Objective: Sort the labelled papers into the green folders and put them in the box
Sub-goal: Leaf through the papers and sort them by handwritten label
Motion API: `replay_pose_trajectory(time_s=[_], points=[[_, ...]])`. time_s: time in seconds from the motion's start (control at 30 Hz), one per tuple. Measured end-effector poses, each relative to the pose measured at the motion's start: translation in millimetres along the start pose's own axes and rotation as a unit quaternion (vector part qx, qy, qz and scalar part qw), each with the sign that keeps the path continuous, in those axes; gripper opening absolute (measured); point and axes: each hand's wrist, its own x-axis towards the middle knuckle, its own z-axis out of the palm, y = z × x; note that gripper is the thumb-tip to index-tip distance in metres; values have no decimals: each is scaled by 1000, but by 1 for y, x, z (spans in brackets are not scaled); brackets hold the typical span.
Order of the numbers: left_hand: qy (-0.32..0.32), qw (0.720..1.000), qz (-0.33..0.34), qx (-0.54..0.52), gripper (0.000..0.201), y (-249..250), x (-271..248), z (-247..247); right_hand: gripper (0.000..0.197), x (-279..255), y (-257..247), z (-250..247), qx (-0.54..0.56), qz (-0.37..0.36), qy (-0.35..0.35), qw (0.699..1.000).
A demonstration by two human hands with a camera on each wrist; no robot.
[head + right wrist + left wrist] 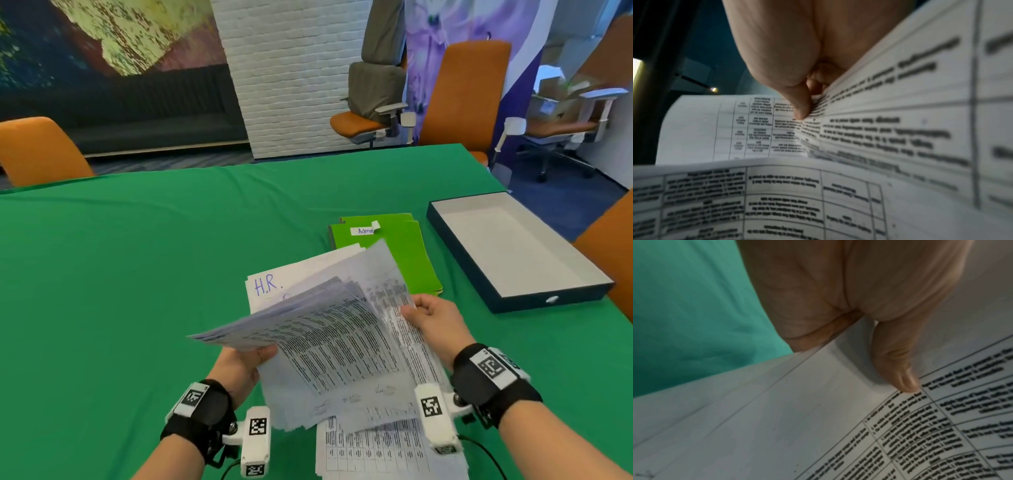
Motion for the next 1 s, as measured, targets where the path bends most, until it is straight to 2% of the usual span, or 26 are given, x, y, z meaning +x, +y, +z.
replay_pose_trajectory(time_s=[0.07,0.13,0.3,0.4,0.5,0.63,0.77,1.0], points=[[-5,1000,4,-5,27,1,-2,1,9,4,3,-4,26,7,43,999],[-4,1000,3,1,24,2,-3,1,12,4,4,-6,31,12,45,998],[-12,1000,-1,-10,29,1,-2,5,11,-3,7,2,-88,-7,-109,990],[-19,1000,9,-11,31,1,-3,7,21,-1,14,9,-111,-3,-154,982],[-7,1000,16,-12,29,-1,-2,5,17,-3,16,12,-51,5,-123,991],[7,1000,17,-5,27,-5,0,4,17,-3,19,15,59,53,-65,995],[-6,1000,26,11,27,-5,0,6,20,-6,25,24,7,66,-100,993],[-27,998,35,-39,40,-5,-2,0,20,-10,29,24,50,123,-217,967]])
